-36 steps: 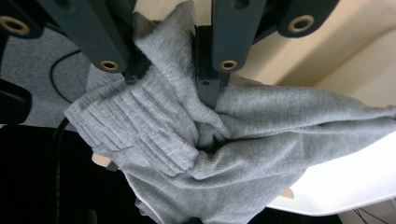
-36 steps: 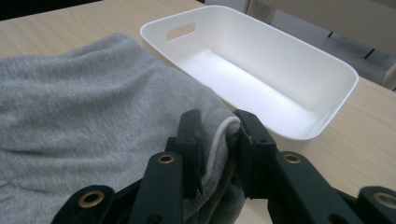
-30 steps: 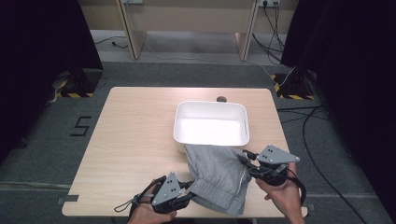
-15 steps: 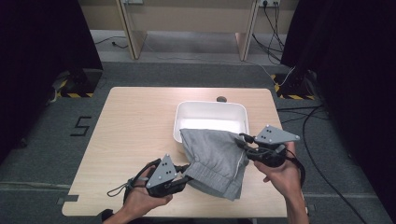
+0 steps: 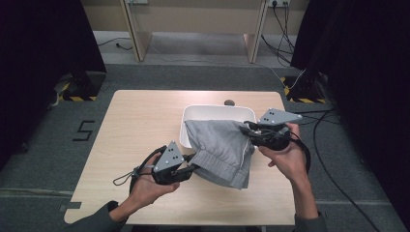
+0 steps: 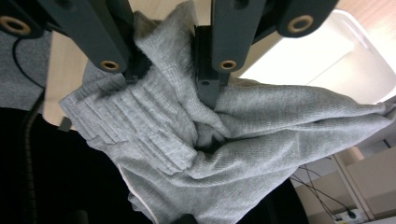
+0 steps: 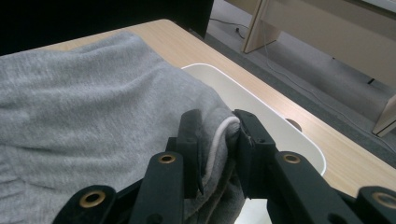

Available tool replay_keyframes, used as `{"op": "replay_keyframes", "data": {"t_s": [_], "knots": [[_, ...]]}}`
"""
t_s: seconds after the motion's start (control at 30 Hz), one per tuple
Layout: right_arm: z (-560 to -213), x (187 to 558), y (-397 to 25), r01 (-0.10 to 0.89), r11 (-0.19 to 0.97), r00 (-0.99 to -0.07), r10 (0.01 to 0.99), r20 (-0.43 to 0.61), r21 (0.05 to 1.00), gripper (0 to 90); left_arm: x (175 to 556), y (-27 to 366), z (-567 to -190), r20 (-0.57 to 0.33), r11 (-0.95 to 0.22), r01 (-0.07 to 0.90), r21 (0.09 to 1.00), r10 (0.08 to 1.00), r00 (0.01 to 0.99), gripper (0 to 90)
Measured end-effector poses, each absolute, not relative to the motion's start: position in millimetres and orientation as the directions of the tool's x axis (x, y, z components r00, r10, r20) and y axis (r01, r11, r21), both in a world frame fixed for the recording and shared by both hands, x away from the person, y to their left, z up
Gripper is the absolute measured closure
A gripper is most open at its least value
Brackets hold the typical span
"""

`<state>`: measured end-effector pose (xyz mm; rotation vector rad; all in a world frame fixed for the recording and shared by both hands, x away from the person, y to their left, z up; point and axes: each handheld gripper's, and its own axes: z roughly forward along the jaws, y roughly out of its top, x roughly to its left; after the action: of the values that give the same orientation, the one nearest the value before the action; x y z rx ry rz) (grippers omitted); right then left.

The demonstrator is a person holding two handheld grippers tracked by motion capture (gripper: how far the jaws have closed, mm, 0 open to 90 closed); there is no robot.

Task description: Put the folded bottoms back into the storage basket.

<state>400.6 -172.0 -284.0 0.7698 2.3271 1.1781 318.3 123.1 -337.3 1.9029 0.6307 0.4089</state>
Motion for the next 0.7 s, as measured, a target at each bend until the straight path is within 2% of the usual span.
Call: {"op": "replay_keyframes", "data": {"t_s": [0.7], "knots": [[-271.4, 471.0, -157.9, 0.336, 0.510, -0.755, 0.649, -0.098, 0.792, 74.1, 380.8, 116.6, -332.7, -0.044, -0.294, 0.310, 0.904, 0.657, 0.753, 74.4]]}}
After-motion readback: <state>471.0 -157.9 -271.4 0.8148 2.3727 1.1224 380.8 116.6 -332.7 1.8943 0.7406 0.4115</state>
